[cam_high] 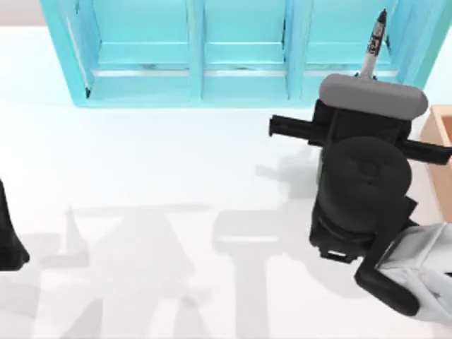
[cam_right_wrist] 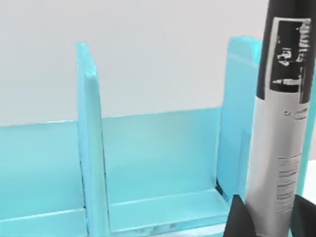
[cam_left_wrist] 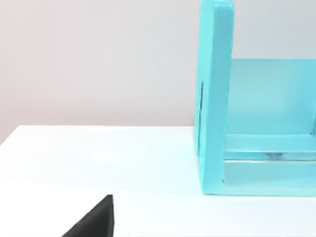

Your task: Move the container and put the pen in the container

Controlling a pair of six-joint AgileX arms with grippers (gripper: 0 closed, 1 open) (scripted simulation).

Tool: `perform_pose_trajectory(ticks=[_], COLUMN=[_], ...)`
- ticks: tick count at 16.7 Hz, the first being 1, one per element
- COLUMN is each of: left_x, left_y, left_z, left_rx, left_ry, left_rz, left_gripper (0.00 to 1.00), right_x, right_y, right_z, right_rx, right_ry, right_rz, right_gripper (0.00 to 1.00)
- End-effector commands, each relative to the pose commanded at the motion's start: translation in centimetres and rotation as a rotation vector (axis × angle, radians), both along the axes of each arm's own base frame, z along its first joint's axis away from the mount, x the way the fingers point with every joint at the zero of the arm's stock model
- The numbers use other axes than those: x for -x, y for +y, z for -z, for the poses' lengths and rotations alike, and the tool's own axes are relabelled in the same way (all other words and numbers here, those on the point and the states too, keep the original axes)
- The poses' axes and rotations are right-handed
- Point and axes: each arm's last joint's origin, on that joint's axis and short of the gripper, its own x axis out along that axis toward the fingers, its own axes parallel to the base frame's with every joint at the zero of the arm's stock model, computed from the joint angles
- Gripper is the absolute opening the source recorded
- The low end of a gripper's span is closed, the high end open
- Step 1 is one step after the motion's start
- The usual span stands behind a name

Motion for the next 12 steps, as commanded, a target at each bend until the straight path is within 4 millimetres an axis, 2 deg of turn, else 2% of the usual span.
perform_pose_trajectory(ticks=[4, 8, 12], left_x=[0.0, 0.0, 0.0], left_y=[0.0, 0.0, 0.0], left_z=[0.0, 0.0, 0.0], left_rx=[0.000, 0.000, 0.000], left_ry=[0.000, 0.000, 0.000], left_rz=[0.000, 0.000, 0.000], left_gripper=[1.00, 1.00, 1.00], right_x=[-2.6, -2.8, -2.8], right_y=[-0.7, -0.8, -0.8], right_z=[1.0, 1.1, 1.1], right_rx=[-0.002, -0.003, -0.003], right_ry=[-0.002, -0.003, -0.003], right_rz=[-0.003, -0.003, -0.003], right_gripper=[0.00, 0.00, 0.30])
